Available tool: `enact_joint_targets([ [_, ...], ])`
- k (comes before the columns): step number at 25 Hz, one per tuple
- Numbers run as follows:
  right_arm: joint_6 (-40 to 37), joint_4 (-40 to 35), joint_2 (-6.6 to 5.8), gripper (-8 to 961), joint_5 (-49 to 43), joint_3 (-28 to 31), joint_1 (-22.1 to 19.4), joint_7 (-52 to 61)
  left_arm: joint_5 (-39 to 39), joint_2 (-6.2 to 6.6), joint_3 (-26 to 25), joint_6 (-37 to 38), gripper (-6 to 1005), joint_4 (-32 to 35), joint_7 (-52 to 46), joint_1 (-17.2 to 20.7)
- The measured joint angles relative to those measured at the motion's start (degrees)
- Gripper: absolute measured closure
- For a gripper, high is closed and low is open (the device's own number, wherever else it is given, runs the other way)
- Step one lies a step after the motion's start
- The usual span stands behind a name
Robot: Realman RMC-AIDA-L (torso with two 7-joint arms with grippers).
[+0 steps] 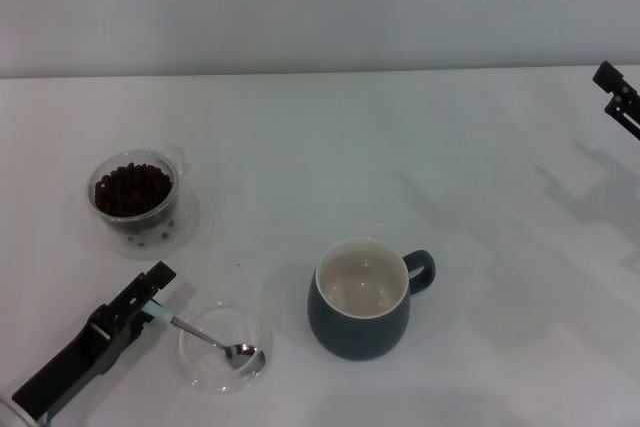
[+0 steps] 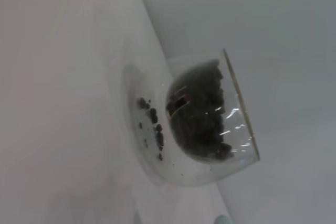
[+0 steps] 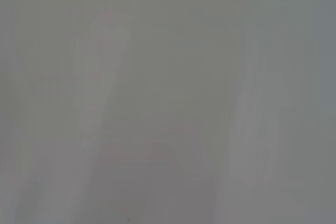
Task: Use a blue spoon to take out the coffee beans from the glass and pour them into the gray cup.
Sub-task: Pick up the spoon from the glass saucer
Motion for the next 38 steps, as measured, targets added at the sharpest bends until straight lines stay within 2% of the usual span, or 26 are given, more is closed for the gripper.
enact_joint_targets([
  [31,0.41,-0.02,1.85,262,0.57,0.08,-0.72,-0.43,0.15,0.54,1.43,2.13,210,1.2,0.72,0.28],
  [38,0.43,0.0,2.31,263,0.73,1.29,-1.24,-1.81,0.16,0.58,1.43,2.12,343,2.38,-0.33,1.09],
])
